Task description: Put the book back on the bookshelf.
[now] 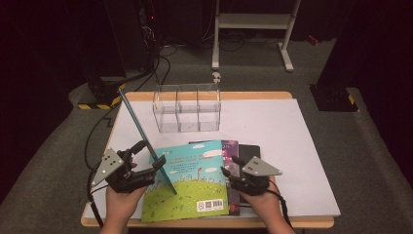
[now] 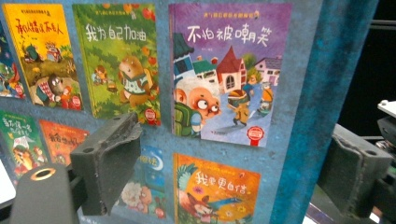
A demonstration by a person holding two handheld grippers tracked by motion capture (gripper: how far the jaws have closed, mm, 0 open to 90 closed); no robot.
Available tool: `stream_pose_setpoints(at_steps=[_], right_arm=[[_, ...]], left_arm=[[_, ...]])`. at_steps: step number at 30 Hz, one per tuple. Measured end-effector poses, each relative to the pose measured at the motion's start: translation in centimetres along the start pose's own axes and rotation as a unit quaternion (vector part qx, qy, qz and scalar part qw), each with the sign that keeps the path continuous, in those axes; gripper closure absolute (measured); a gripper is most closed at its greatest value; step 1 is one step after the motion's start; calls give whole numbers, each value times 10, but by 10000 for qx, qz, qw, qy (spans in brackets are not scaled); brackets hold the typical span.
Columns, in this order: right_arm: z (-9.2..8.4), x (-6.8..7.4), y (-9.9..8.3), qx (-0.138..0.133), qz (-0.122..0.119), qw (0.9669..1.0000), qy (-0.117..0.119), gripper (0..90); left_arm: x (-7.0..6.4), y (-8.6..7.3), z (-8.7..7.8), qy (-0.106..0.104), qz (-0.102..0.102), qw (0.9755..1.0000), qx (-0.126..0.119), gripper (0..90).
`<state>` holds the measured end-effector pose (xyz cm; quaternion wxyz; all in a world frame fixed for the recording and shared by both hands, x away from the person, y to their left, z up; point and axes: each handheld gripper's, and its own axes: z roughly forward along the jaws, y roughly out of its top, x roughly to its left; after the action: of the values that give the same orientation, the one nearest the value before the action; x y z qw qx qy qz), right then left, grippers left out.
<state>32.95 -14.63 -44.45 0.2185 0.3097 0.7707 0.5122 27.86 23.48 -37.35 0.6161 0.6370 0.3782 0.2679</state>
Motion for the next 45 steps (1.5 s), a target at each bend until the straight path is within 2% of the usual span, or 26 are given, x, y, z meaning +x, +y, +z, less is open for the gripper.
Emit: stream_pose_setpoints(at_steps=[1, 2, 3, 4, 5, 6, 8, 11, 16, 19, 24, 26, 30, 33, 35, 37, 38, 39, 40, 43, 44, 45], right_arm=[[-9, -13, -12, 11, 110, 9998, -157, 447], [-9, -13, -12, 11, 110, 9998, -157, 447], [-17, -22, -24, -50, 159, 9992, -358, 441], [-21, -25, -30, -82, 232, 9988, -432, 442], [-21, -25, -30, -82, 232, 9988, -432, 442], [-24, -32, -37, -16, 421, 9981, -441, 442], [-25, -34, -39, -15, 426, 9980, -473, 442], [-29, -41, -39, -178, 654, 9968, -426, 443], [-31, -43, -40, -186, 705, 9967, -361, 444], [-34, -44, -39, -256, 785, 9959, -361, 445], [-36, -47, -41, -284, 858, 9952, -377, 446], [-35, -48, -42, -262, 963, 9943, -387, 447], [-34, -48, -42, -239, 979, 9941, -400, 448], [-34, -47, -43, -218, 986, 9941, -404, 448], [-34, -47, -43, -214, 998, 9940, -405, 449], [-34, -47, -43, -217, 991, 9941, -396, 449], [-34, -47, -43, -222, 989, 9941, -398, 449], [-34, -47, -43, -222, 989, 9941, -398, 449], [-35, -47, -43, -228, 1015, 9938, -400, 449], [-35, -48, -43, -244, 1016, 9937, -400, 449], [-35, -48, -43, -244, 1016, 9937, -400, 449], [-35, -48, -43, -248, 1032, 9935, -400, 450]], left_arm=[[1, -2, -7, 25, -49, 10000, 7, 174], [1, -2, -7, 25, -49, 10000, 7, 174], [3, -2, -10, 27, -100, 9999, 32, 175], [4, -2, -13, 29, -142, 9999, 81, 178], [6, -1, -16, 51, -170, 9997, 143, 178], [8, 0, -20, 133, -217, 9993, 256, 198], [8, 1, -22, 181, -215, 9992, 301, 217], [10, 3, -28, 289, -226, 9983, 457, 226], [9, 6, -32, 391, -224, 9971, 615, 291], [10, 7, -38, 503, -123, 9964, 665, 365], [13, 6, -44, 549, -86, 9964, 640, 455], [16, 5, -49, 587, -112, 9964, 604, 496], [19, 3, -54, 622, -142, 9964, 552, 566], [22, 3, -58, 726, -81, 9959, 528, 661], [24, 3, -63, 893, -35, 9949, 473, 709], [24, 2, -64, 974, -36, 9943, 441, 763], [26, 2, -68, 1210, 121, 9918, 403, 784], [26, 2, -68, 1210, 121, 9918, 403, 797], [27, 1, -70, 1358, 243, 9897, 392, 805], [27, -1, -71, 1359, 326, 9895, 362, 808], [26, -1, -71, 1401, 410, 9886, 366, 808], [24, -2, -72, 1549, 606, 9853, 378, 826]])
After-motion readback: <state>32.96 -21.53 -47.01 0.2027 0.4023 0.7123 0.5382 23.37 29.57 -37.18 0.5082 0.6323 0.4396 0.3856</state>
